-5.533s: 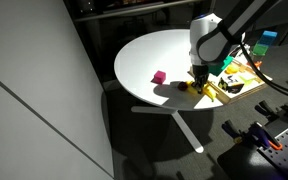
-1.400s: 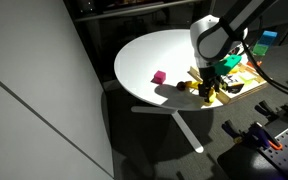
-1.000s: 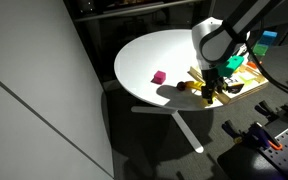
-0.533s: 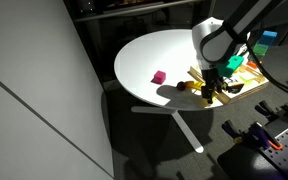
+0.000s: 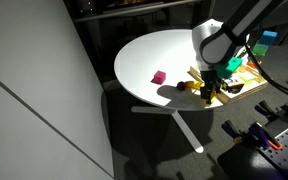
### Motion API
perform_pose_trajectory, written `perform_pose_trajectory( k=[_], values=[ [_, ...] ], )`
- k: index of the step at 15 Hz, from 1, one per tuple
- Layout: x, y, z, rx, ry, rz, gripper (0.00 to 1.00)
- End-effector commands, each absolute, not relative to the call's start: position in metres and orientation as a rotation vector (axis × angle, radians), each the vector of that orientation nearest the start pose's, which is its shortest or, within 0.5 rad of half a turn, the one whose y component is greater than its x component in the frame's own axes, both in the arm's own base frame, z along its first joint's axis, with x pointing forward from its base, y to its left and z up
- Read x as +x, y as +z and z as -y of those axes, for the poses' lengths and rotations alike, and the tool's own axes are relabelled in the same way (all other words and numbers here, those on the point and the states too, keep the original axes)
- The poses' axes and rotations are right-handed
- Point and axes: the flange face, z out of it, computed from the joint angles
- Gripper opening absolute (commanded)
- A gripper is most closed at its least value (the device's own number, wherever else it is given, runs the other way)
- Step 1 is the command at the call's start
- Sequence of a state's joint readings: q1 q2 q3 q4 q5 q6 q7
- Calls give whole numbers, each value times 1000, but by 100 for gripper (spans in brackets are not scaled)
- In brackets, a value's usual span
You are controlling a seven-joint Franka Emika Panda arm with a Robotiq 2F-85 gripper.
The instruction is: Put the lemon in the box.
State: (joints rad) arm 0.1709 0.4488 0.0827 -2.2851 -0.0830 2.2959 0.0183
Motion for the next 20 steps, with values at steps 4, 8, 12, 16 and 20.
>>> perform_pose_trajectory(
  k=[4,8,12,16,20],
  values=[
    [469,124,-129,-3131,633,453,100],
    [472,121,-133,-3134,630,450,74],
    [474,124,-135,-3137,631,438,42],
    [480,136,-133,-3145,613,414,39],
    [492,156,-128,-3149,570,381,39]
  ],
)
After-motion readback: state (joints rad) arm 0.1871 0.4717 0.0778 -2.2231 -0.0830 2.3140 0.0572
